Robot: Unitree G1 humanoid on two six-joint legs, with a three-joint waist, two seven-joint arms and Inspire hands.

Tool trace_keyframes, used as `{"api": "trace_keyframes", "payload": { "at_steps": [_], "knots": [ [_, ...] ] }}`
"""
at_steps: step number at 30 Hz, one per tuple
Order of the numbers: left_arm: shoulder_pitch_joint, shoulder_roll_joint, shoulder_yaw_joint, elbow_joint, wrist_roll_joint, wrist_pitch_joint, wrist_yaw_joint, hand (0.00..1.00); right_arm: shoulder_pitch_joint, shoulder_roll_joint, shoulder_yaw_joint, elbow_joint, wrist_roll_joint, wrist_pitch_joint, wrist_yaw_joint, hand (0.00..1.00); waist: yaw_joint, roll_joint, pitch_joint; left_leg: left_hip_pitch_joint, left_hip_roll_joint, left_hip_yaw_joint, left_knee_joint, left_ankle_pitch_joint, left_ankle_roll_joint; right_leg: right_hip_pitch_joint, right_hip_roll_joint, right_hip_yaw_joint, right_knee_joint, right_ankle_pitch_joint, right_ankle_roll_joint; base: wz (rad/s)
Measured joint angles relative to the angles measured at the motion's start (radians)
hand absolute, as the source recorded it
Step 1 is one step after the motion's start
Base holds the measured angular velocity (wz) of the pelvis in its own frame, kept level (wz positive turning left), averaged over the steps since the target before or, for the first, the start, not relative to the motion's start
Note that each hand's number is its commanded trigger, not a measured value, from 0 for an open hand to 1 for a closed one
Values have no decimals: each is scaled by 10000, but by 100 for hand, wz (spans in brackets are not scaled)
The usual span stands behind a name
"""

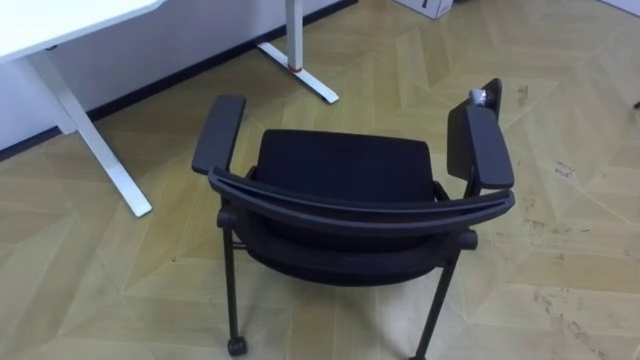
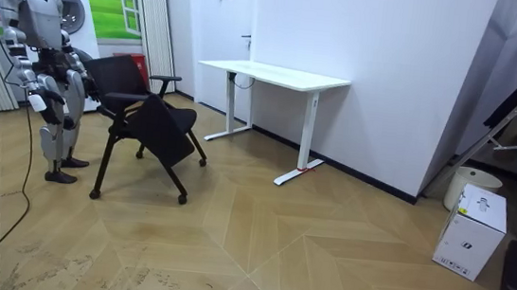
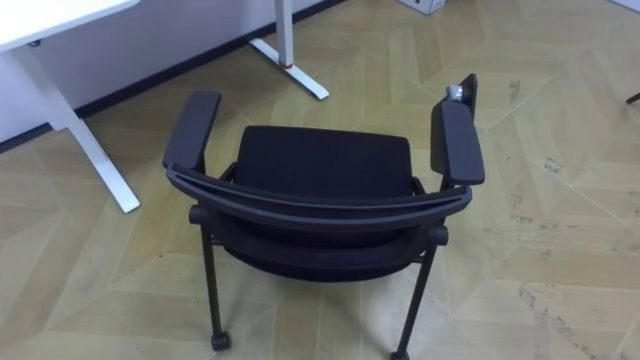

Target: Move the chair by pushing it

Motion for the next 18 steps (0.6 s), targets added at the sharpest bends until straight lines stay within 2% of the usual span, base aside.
{"api": "trace_keyframes", "payload": {
  "at_steps": [7,12,15,16,18],
  "knots": [
    [85,-53,184,-28,-395,0,221,0,1,1,-6,-113,-113,40,-157,0,11,14,-2,-8,12,-7,-63,-1,1,3,18,-28,-6,0,0,0],
    [72,-63,859,-119,-388,-3,430,0,-2,3,-312,-121,-329,84,-210,0,31,94,-13,5,18,-16,-77,-7,5,3,44,-5,-11,0,-1,0],
    [-19,16,1366,-273,-389,-39,661,0,27,-80,-483,-103,-326,87,-247,0,57,210,-52,47,18,-30,-45,-6,5,15,34,12,-2,1,-2,0],
    [-81,47,1473,-394,-390,-40,835,0,21,-132,-483,-101,-328,83,-317,0,49,233,-50,79,8,-24,8,-6,5,52,24,31,0,1,-2,0],
    [-351,196,1476,-419,-384,-86,1167,0,30,-185,-520,-81,-334,73,-433,0,50,386,18,226,2,-28,14,-6,5,173,23,54,-5,1,-1,0]
  ]
}}
